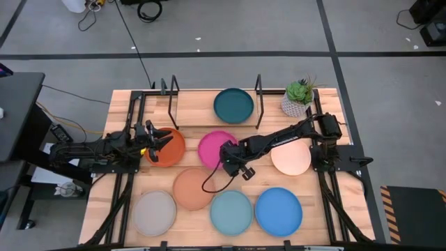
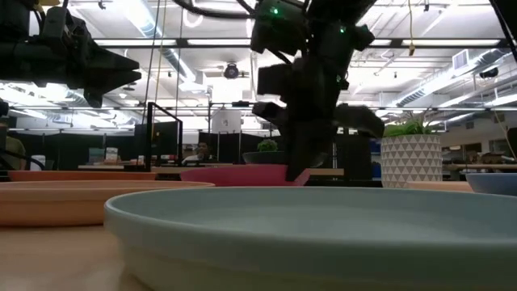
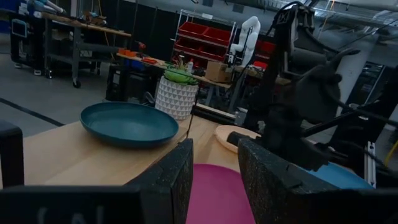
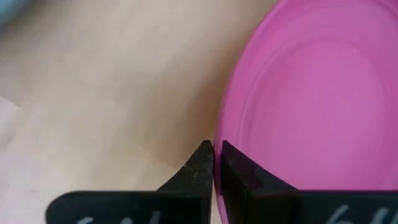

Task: Place and stack plates onto a shelf
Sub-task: Stack the pink plate on top of the dark blue plate on the shelf

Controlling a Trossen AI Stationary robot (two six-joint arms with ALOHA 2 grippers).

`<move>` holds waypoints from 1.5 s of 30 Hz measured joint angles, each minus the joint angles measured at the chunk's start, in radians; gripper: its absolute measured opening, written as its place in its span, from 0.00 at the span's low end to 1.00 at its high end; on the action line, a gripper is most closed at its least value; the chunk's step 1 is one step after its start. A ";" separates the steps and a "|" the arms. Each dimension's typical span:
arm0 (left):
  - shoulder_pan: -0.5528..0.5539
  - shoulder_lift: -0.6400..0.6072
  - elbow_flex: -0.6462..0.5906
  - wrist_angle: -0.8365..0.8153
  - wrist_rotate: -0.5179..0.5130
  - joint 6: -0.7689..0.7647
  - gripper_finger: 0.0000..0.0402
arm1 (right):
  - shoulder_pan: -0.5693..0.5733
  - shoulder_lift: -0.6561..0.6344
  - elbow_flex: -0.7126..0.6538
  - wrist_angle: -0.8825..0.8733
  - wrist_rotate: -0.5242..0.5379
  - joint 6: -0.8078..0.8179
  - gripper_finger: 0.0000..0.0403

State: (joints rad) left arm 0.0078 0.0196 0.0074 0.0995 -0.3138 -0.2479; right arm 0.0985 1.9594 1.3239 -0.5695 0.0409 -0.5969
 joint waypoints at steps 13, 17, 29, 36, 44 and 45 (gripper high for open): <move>0.000 0.000 0.000 -0.002 0.000 -0.008 0.34 | 0.012 0.000 0.226 -0.215 -0.020 0.017 0.06; 0.000 0.000 0.000 -0.007 0.000 -0.009 0.34 | 0.020 0.000 0.296 -0.274 0.017 0.027 0.06; 0.000 0.000 0.000 -0.010 0.000 -0.003 0.34 | -0.104 -0.030 0.326 -0.238 0.268 0.145 0.06; 0.000 0.000 0.000 -0.016 0.000 -0.002 0.34 | -0.250 -0.029 0.306 -0.264 0.259 0.252 0.06; 0.000 0.000 0.000 -0.016 0.000 0.006 0.34 | -0.356 -0.029 0.261 -0.218 0.202 0.267 0.06; 0.000 0.000 0.000 -0.016 0.000 0.006 0.34 | -0.362 -0.029 0.253 -0.216 0.190 0.271 0.06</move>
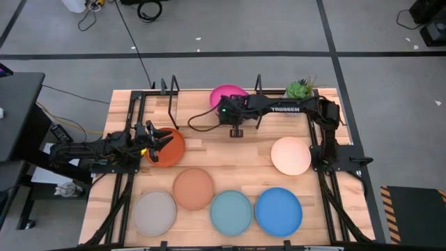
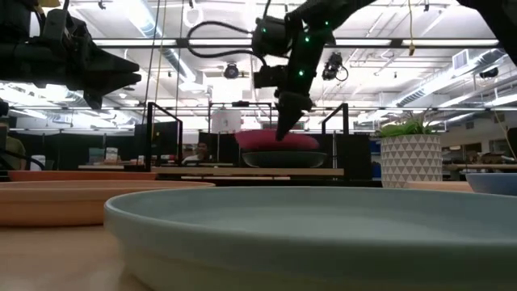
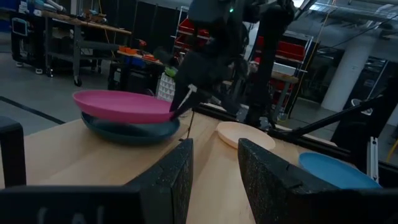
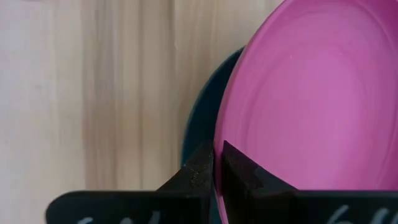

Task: Place and stack plates onto a shelf
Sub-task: Stack the pink plate on top of the dark blue plate on the shelf, then put the light orange plate on the shelf

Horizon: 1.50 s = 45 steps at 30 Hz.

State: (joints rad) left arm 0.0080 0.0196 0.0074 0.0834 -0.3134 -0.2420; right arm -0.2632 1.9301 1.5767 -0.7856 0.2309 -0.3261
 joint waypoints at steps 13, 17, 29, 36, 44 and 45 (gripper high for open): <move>0.000 0.000 0.000 0.000 0.000 -0.001 0.34 | -0.013 0.000 -0.070 0.010 -0.049 0.020 0.12; 0.000 0.000 0.000 0.000 0.000 0.000 0.34 | -0.013 0.000 -0.070 0.008 -0.049 0.021 0.16; 0.000 0.000 0.000 0.000 0.000 0.001 0.34 | 0.045 0.000 0.027 -0.129 0.074 0.039 0.26; 0.000 0.000 0.000 -0.001 0.000 0.002 0.34 | 0.090 0.000 0.038 -0.133 0.088 0.080 0.26; 0.000 0.000 0.000 -0.010 0.001 0.002 0.34 | 0.201 -0.001 0.001 -0.102 0.088 0.201 0.26; 0.000 0.000 0.000 -0.009 0.000 0.002 0.34 | 0.215 0.000 -0.016 -0.104 0.089 0.205 0.26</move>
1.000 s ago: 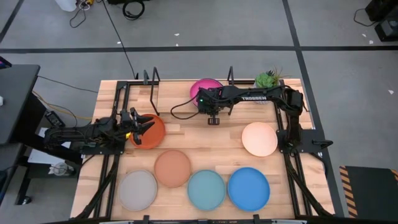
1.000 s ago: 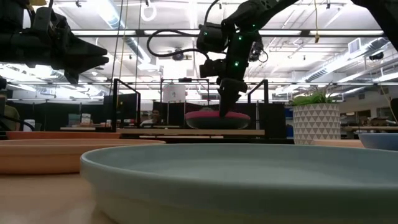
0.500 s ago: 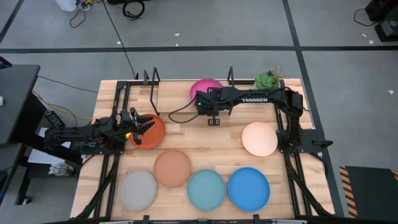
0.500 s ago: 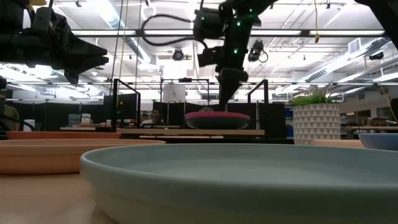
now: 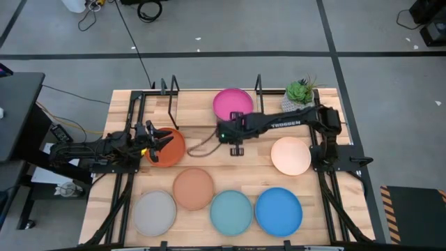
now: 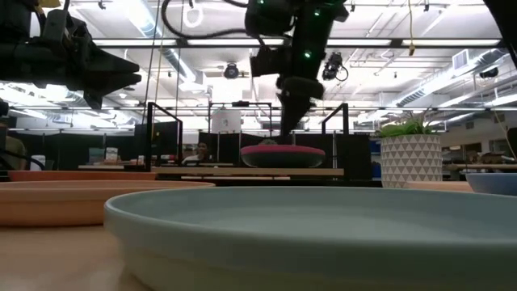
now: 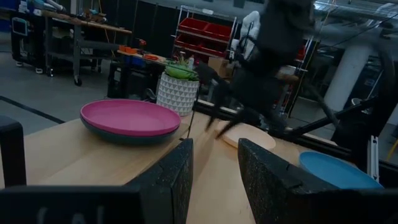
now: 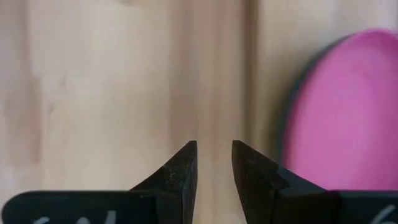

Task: Place and stack plates onto a shelf
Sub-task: Put the light orange plate on the shelf

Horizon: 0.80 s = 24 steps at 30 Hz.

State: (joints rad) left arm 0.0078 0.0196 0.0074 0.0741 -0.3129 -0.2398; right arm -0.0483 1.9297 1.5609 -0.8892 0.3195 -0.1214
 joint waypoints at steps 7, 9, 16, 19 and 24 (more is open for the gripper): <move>0.000 0.000 0.000 0.022 -0.002 0.000 0.34 | 0.103 -0.048 -0.175 0.105 0.026 0.106 0.26; 0.000 0.000 0.000 0.023 -0.001 0.000 0.34 | 0.143 -0.094 -0.251 0.187 0.018 0.121 0.26; 0.000 0.000 0.000 0.068 -0.012 -0.015 0.34 | 0.265 -0.208 -0.430 0.361 0.010 0.173 0.26; 0.000 0.000 0.000 0.084 -0.012 -0.015 0.34 | 0.298 -0.230 -0.465 0.306 0.023 0.268 0.26; 0.000 0.000 0.000 0.084 -0.011 -0.019 0.34 | 0.319 -0.235 -0.473 0.097 0.006 0.500 0.26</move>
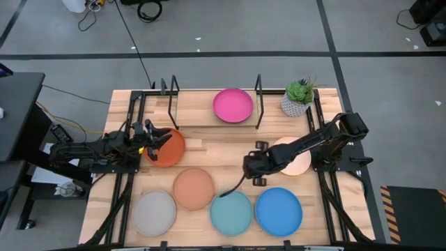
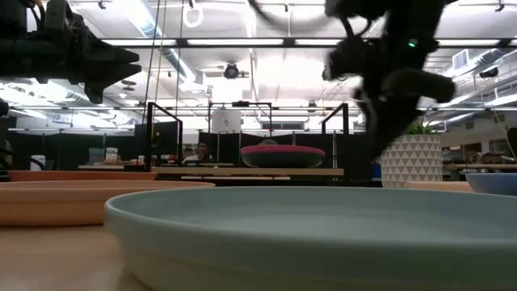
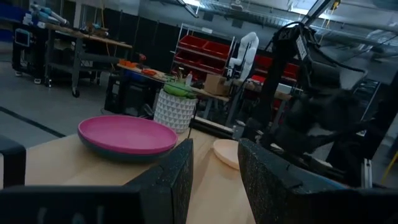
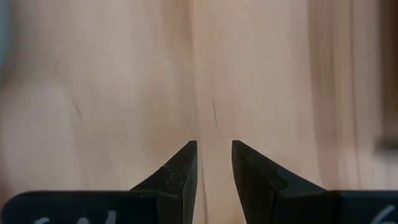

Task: Place and stack plates onto a shelf
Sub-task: Put the light orange plate on the shelf

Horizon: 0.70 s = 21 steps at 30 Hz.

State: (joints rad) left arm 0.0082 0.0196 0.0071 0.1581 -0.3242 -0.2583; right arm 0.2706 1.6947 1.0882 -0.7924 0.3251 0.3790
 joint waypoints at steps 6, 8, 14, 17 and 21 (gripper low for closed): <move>0.000 0.000 0.000 0.011 0.031 0.015 0.34 | 0.005 0.000 0.000 -0.225 -0.044 0.201 0.26; 0.000 0.000 0.001 0.010 0.031 0.016 0.34 | 0.009 0.000 0.000 -0.256 -0.070 0.242 0.26; 0.000 0.000 0.001 -0.003 0.031 0.019 0.34 | 0.010 0.000 0.000 -0.261 -0.148 0.311 0.26; 0.000 0.000 0.001 -0.009 0.031 0.030 0.34 | 0.006 0.000 -0.007 -0.253 -0.159 0.332 0.26; 0.000 0.000 0.001 -0.013 0.031 0.088 0.34 | -0.013 0.000 -0.052 -0.238 -0.213 0.370 0.26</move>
State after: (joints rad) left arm 0.0078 0.0196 0.0082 0.1449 -0.2932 -0.1700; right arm 0.2573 1.6943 1.0359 -1.0306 0.1119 0.7489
